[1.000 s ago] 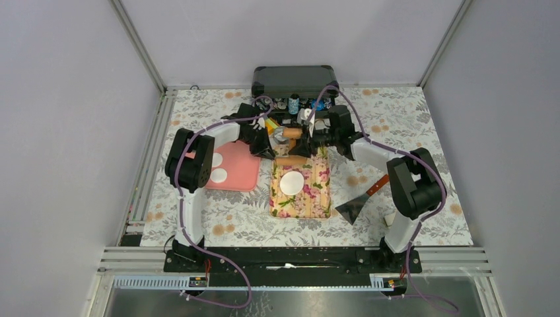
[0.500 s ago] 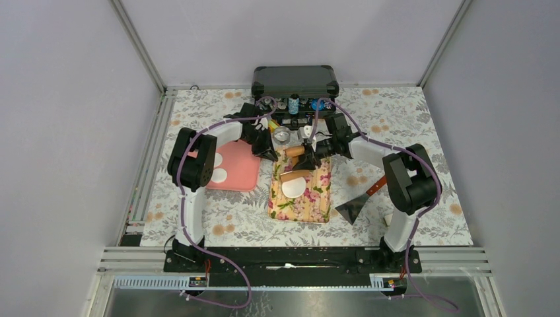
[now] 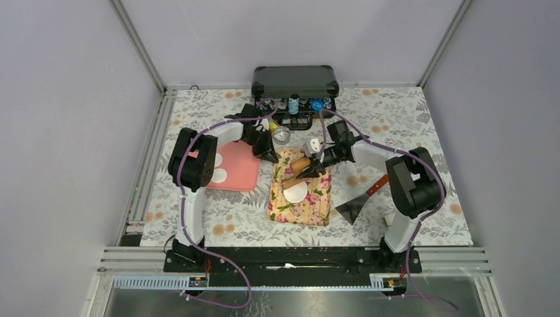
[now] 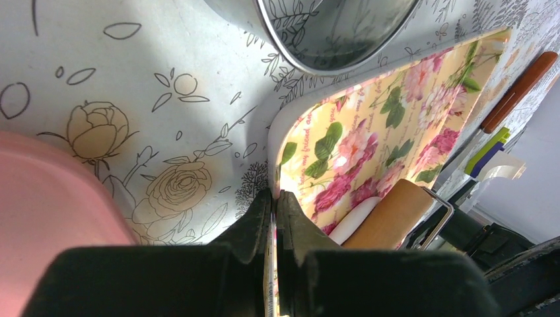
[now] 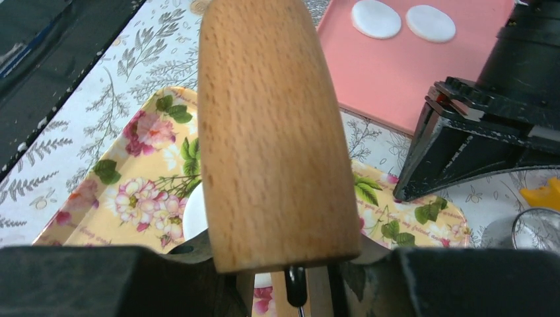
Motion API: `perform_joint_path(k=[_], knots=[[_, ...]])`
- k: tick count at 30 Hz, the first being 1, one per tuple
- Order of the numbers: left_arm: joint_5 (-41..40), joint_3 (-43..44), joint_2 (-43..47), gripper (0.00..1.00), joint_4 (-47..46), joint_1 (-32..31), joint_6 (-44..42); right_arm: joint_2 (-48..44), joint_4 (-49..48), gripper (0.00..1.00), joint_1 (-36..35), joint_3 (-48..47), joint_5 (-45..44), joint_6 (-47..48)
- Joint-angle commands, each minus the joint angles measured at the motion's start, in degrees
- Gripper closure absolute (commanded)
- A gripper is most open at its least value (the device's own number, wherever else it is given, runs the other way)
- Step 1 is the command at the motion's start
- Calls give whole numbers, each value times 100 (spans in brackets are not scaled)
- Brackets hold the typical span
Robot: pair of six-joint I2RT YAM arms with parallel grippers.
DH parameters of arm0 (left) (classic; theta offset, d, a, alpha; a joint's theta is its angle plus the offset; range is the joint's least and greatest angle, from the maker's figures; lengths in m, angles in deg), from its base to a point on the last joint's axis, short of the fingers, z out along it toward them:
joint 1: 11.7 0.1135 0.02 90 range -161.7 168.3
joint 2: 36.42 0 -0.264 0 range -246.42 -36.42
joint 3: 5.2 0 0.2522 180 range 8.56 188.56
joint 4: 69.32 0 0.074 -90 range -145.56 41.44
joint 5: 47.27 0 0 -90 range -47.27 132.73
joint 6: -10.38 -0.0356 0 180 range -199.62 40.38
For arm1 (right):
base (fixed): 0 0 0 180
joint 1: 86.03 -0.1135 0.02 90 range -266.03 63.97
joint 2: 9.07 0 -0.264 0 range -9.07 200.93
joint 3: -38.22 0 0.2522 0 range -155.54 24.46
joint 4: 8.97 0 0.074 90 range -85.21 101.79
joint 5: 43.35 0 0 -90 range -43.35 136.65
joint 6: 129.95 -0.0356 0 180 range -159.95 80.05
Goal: Roll out the dumpling wrappers from the dough
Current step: Flatten out the dough on the work surface.
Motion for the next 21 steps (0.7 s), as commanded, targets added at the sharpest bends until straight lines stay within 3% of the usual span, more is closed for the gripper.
perform_joint_path(k=[1, 4, 5, 7, 9, 10, 14, 17, 21], knots=[[126, 244, -90, 100, -2, 69, 45, 48, 1818, 100, -21, 121, -79, 1311], [97, 241, -81, 100, -7, 74, 57, -141, 1754, 100, 8, 176, -31, 1385], [92, 229, -75, 100, -10, 74, 68, -311, 1342, 100, 28, 242, -18, 971], [102, 176, -57, 100, -48, 76, 80, -811, -196, 100, 32, 555, -205, -439], [71, 155, -43, 100, -55, 74, 80, -1346, -2635, 100, 30, 1127, -770, -2901], [70, 146, -38, 100, -55, 74, 80, -1513, -2948, 100, 46, 1162, -917, -3192], [73, 119, 12, 100, -76, 74, 91, -1679, -1854, 100, 50, 575, -971, -3355], [44, 113, 45, 100, -86, 74, 76, -1985, -2176, 100, -30, 1000, -489, -3829], [31, 68, 59, 100, -106, 74, 80, -2352, -2733, 100, -436, 1696, -649, -4447]])
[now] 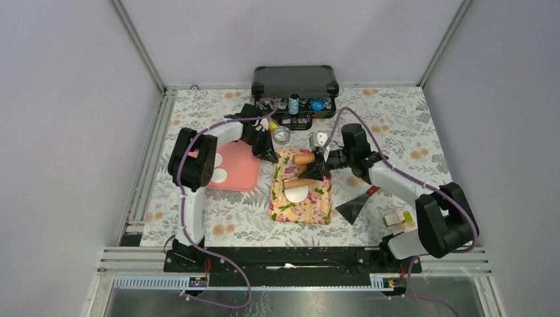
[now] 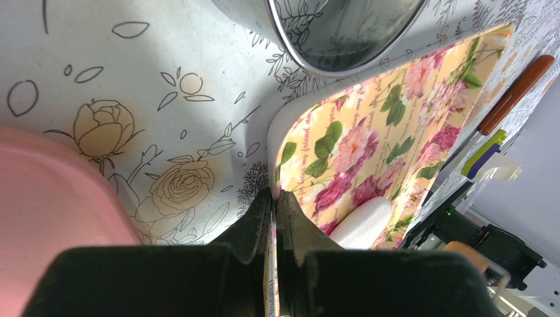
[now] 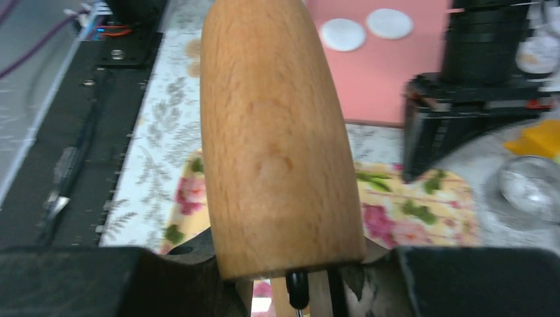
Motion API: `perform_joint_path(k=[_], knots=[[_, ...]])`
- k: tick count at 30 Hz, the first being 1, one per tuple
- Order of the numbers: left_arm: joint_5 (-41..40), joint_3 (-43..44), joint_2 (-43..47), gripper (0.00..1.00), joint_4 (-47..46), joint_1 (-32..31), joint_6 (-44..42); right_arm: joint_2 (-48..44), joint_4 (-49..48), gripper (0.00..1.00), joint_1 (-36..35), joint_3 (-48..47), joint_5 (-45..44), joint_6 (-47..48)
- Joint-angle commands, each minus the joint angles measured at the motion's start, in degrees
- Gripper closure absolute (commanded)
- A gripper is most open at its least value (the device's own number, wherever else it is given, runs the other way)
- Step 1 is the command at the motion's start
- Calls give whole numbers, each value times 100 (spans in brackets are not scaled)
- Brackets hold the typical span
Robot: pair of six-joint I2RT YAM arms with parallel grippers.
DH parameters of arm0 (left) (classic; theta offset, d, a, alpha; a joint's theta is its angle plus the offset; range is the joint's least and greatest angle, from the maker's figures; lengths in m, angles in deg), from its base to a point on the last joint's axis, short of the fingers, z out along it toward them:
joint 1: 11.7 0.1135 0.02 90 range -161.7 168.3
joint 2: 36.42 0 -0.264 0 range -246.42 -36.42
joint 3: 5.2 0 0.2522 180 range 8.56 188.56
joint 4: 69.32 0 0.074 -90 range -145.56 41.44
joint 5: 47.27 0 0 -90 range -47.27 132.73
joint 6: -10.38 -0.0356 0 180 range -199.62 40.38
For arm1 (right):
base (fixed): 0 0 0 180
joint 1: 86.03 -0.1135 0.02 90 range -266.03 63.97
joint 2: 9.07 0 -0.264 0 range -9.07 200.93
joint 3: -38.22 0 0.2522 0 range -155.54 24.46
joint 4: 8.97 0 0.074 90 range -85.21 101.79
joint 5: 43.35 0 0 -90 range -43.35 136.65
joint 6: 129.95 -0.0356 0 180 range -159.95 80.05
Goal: Roll out the dumpling wrappers from the dough
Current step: Flatten out the dough on the work surface.
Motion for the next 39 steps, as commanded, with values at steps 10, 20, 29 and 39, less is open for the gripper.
perform_joint_path(k=[10, 20, 29, 39], knots=[[-42, 19, 127, 100, -163, 52, 30, -383, -1095, 100, -908, 1448, -626, -1265], [-33, -30, 207, 100, -155, 69, -23, -241, -1791, 100, -912, 1561, -2463, -1328], [2, -52, 206, 100, -165, 70, -27, -339, -1760, 100, -842, 1346, -3603, -931], [-31, -91, 222, 100, -156, 72, -41, 212, -1909, 100, -557, 840, -4040, -1012]])
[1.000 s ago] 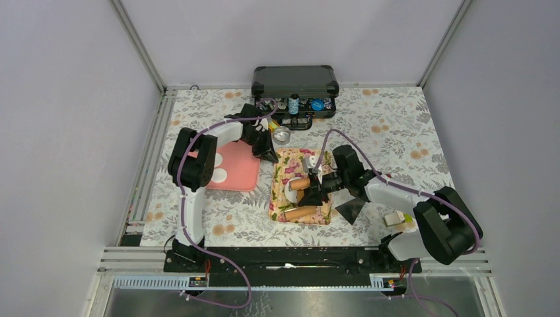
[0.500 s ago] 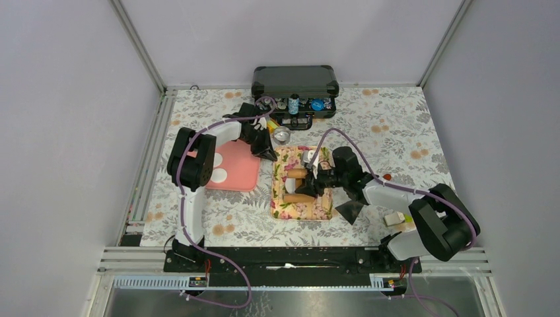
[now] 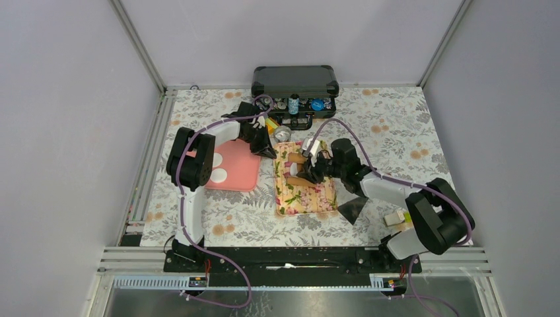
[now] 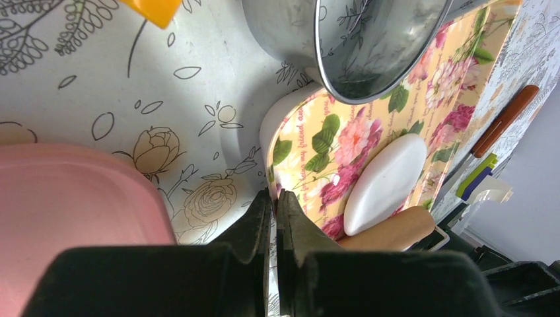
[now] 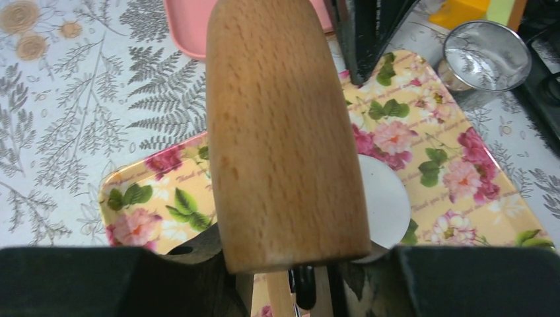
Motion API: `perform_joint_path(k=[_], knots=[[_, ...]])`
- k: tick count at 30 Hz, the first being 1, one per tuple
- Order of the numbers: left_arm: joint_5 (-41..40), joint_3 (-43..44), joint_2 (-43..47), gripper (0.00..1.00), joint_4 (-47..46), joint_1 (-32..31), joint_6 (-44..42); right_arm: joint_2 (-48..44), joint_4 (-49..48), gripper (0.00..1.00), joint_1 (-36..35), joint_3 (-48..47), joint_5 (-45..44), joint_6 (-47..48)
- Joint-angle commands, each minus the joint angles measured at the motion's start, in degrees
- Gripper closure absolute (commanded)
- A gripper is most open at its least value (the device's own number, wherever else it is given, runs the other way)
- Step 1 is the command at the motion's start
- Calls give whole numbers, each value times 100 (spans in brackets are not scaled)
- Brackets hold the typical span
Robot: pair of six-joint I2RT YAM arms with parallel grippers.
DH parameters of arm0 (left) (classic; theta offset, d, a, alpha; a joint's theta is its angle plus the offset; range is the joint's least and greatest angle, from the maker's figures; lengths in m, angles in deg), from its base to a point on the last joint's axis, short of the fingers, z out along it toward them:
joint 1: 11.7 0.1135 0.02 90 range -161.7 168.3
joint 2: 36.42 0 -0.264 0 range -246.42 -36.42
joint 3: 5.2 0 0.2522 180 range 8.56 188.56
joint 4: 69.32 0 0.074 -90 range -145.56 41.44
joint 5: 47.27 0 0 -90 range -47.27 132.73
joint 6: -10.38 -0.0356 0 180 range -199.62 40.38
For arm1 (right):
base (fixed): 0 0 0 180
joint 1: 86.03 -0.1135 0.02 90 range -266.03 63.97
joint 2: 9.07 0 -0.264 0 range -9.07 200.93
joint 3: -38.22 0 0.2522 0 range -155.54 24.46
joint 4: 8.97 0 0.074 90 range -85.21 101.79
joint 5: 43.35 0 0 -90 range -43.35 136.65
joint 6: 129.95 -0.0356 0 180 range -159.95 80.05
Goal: Roll out the dumpling wrappers from the dough
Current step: Flatten out the dough on the work surface.
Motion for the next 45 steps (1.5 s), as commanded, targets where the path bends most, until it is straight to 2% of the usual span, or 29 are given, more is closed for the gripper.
perform_joint_path(k=[1, 7, 13, 16, 20, 25, 28, 38, 45], knots=[[99, -85, 218, 100, 147, -39, -194, 329, -358, 100, 213, -356, -990, 300], [119, -97, 217, 100, 147, -48, -185, 574, -464, 100, 228, -673, -984, 46], [133, -89, 193, 100, 146, -48, -194, 114, -263, 100, 290, -1132, 292, -887], [138, -68, 174, 100, 155, -48, -194, 171, -337, 100, 334, -1345, 64, -920], [165, -78, 156, 100, 123, -57, -164, 807, -763, 100, 566, -1365, -304, -903], [186, -154, 140, 100, 68, -59, -91, 1485, -1020, 100, 649, -1198, -225, -916], [166, -194, 150, 100, 75, -58, -9, 1646, -835, 100, 641, -1109, 0, -1090], [-301, -476, 392, 100, -130, -40, 464, 1203, -224, 100, 511, -466, 306, -1304], [-399, -488, 376, 100, -136, -7, 539, 1134, -150, 100, 397, -188, 353, -1385]])
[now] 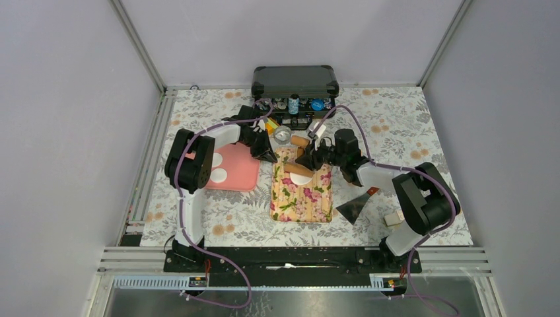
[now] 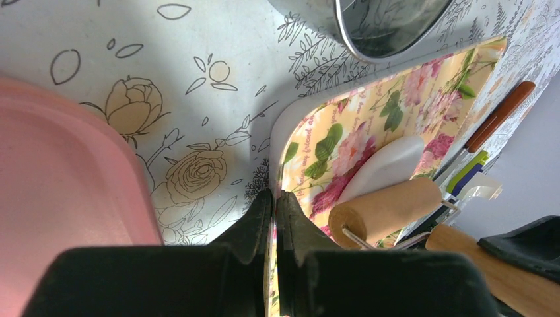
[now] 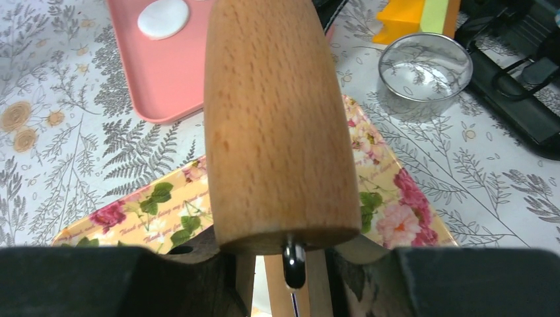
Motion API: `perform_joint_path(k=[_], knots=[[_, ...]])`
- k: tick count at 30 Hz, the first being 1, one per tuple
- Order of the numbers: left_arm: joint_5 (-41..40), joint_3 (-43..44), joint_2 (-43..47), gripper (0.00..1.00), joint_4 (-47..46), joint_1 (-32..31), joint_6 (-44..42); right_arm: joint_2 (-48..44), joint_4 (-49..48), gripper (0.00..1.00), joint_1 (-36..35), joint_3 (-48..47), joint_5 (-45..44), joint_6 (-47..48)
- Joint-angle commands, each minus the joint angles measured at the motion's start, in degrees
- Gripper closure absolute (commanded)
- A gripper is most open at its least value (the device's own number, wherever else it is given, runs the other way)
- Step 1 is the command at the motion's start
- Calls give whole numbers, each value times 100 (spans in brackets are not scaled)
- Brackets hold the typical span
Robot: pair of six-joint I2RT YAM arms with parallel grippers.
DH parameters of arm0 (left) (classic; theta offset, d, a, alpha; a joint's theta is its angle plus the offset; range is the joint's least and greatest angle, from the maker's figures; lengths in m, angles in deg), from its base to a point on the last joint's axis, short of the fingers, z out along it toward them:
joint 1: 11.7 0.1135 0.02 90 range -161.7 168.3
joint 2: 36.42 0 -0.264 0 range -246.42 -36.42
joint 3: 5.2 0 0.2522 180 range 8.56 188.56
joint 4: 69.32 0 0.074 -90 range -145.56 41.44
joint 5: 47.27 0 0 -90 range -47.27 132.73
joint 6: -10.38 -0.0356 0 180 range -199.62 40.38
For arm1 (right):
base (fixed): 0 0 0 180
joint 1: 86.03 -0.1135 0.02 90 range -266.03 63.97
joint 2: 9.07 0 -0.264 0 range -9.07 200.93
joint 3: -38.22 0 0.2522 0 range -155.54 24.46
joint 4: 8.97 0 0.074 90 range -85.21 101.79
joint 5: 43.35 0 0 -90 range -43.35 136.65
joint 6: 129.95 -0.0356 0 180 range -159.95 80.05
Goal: Roll out the dumpling wrappers from the dough
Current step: Flatten out the dough on the work surface.
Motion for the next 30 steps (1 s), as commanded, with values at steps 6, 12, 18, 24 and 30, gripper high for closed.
perform_joint_path(k=[6, 12, 18, 24, 30], knots=[[-433, -121, 180, 100, -50, 98, 234, 120, 954, 100, -190, 387, 138, -138], [-459, -140, 224, 100, -46, 137, 240, 100, 1097, 100, -255, 453, 182, -54], [-462, -149, 246, 100, -60, 142, 261, -1, 1180, 100, -343, 556, 244, -74], [-462, -151, 273, 100, -59, 156, 261, -43, 1258, 100, -395, 636, 248, -50], [-462, -162, 280, 100, -59, 151, 241, -47, 1257, 100, -419, 683, 282, -65]])
